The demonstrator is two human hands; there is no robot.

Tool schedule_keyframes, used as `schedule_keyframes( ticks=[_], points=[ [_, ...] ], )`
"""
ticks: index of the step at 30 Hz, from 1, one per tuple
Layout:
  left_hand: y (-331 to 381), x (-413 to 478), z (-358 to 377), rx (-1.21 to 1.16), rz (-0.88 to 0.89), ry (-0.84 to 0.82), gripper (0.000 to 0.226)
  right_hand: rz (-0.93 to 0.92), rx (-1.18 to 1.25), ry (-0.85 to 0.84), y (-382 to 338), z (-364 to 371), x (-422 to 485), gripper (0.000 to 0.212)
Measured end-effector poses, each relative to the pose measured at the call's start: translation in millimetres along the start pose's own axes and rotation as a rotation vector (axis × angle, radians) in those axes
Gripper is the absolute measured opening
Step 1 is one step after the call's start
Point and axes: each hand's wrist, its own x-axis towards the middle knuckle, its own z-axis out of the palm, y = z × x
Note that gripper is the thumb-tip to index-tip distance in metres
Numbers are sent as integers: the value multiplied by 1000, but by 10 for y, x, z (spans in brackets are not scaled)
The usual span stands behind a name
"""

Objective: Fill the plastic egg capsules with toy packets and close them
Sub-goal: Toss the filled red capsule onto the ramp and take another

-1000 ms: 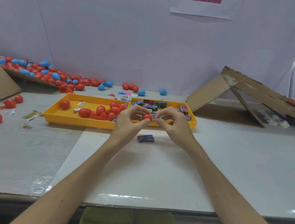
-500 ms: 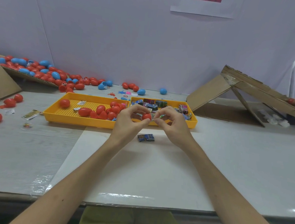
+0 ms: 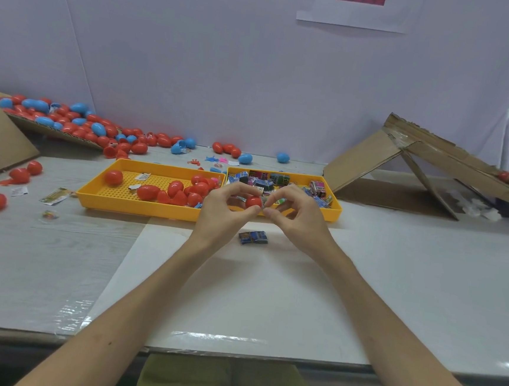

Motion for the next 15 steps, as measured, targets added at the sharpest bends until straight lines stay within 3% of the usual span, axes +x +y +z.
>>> schedule_keyframes(
  ticks=[15],
  points=[
    [-35,5,24,103,-2,10,16,-183,-145,20,42,29,0,11]
  ],
)
